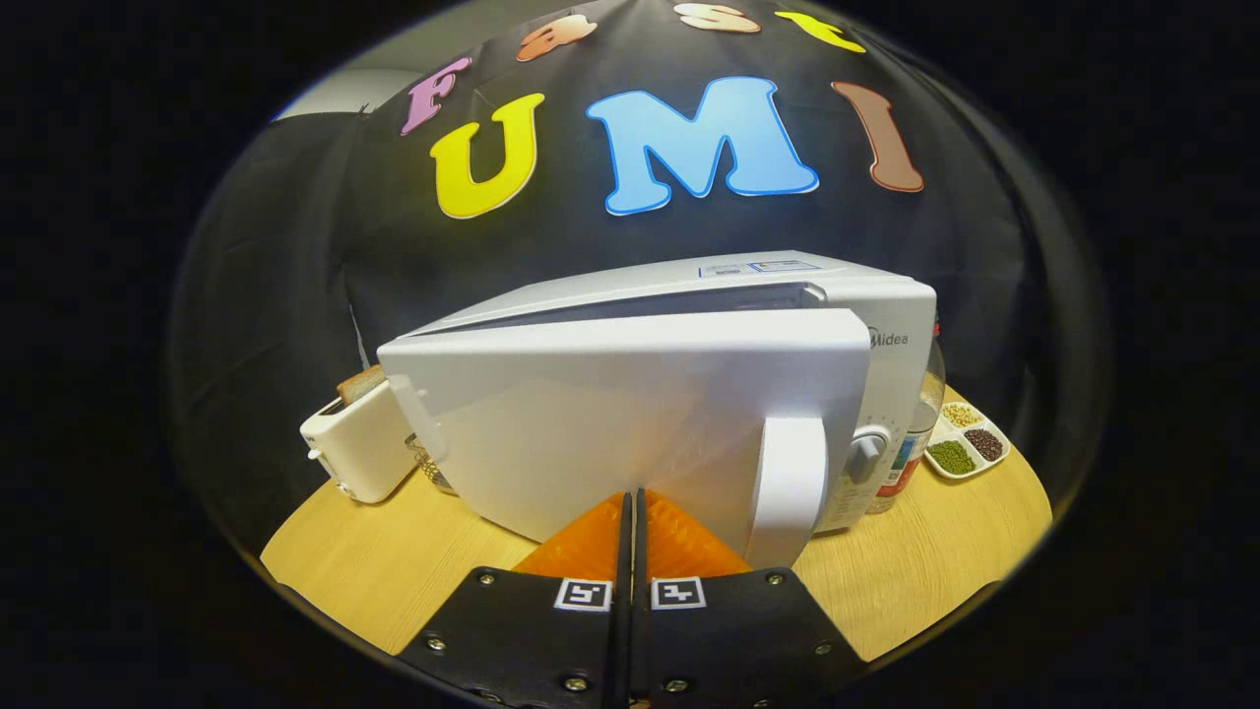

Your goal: Open the microwave, put the food inside, and close the microwave door.

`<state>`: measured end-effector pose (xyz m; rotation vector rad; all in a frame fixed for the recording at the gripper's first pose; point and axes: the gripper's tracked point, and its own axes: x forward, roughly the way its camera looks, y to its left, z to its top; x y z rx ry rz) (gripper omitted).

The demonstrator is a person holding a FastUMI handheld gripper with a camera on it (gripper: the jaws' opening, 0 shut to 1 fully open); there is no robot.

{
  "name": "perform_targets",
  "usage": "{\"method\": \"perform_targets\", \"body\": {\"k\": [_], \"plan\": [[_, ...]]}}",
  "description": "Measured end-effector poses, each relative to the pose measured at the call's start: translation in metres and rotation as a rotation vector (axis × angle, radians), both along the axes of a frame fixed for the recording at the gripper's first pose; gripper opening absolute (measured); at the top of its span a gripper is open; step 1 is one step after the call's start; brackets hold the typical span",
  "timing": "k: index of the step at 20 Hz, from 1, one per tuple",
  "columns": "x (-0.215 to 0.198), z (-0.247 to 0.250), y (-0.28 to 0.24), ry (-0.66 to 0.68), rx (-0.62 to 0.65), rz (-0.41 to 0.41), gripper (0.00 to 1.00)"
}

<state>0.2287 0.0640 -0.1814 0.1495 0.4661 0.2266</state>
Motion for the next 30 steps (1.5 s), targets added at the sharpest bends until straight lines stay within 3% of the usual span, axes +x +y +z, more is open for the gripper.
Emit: {"method": "perform_targets", "body": {"k": [7,15,22,30], "plan": [[0.031,-0.003,-0.015,0.004,0.057,-0.053,0.0],[0.041,-0.007,-0.013,-0.015,-0.004,-0.058,0.01],[0.007,0.041,-0.01,-0.1,-0.055,-0.064,0.01],[-0.072,0.103,-0.01,-0.211,-0.074,-0.11,0.01]]}}
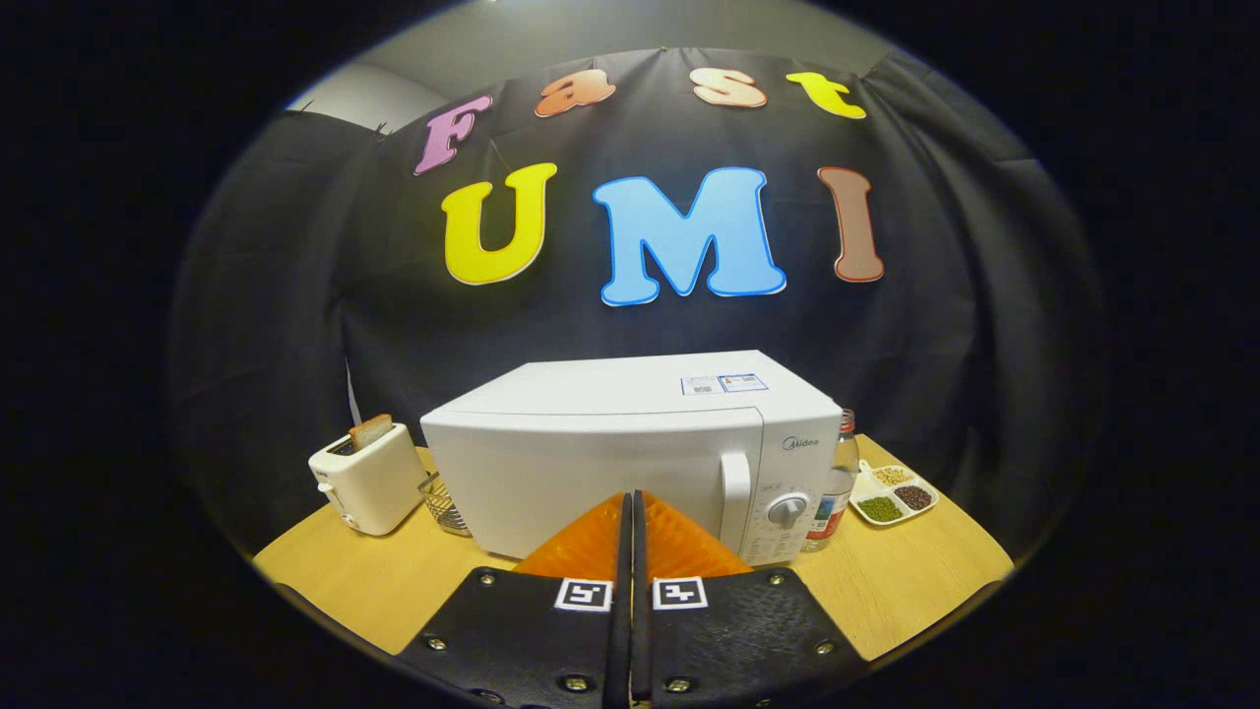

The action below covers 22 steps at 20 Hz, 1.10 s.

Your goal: Open the microwave, put the food inside, and close the microwave door.

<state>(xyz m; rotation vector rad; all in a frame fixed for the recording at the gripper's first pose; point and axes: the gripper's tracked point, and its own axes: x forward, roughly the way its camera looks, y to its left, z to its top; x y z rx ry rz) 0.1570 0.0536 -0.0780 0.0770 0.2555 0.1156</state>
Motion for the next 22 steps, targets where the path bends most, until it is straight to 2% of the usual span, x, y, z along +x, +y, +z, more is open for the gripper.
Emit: {"method": "perform_targets", "body": {"k": [10,15,17,19,21,22], "plan": [[-0.103,0.046,-0.008,-0.108,-0.025,-0.081,0.01],[-0.144,0.067,0.001,-0.15,-0.013,-0.072,0.02],[-0.156,0.075,0.001,-0.17,-0.003,-0.069,0.11],[-0.168,0.076,0.005,-0.173,0.002,-0.055,0.54],[-0.173,0.08,-0.002,-0.188,-0.01,-0.081,0.99],[-0.177,0.08,-0.003,-0.195,-0.014,-0.09,0.97]]}}
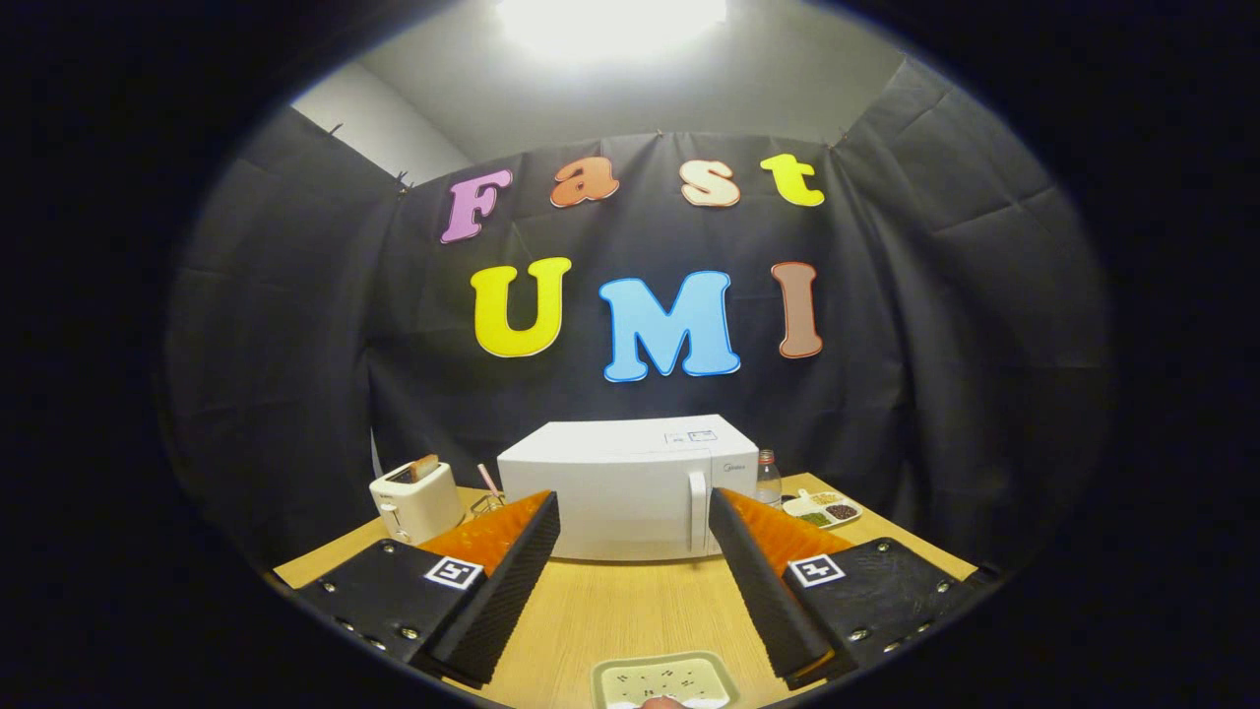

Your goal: Open the microwave, put the food inside, and close the microwave door.

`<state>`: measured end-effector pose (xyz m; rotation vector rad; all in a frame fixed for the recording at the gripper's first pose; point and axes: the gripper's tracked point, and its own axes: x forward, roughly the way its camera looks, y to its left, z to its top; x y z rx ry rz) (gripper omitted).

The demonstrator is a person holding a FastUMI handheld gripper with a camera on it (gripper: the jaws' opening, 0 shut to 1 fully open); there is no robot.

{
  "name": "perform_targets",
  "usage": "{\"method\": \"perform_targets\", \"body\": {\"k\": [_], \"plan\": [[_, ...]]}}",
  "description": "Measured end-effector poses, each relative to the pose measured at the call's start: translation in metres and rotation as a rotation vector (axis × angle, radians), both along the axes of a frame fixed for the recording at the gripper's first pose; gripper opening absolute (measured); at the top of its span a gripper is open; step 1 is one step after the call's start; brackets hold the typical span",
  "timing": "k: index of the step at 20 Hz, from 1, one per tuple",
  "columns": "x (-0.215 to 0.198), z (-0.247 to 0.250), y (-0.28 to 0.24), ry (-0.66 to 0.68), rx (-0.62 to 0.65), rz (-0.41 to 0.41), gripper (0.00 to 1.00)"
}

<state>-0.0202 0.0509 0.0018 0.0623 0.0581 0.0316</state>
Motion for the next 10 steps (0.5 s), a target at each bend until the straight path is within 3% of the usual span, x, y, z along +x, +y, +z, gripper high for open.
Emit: {"method": "perform_targets", "body": {"k": [10], "plan": [[-0.02,0.001,-0.003,0.003,-0.018,-0.024,0.97]]}}
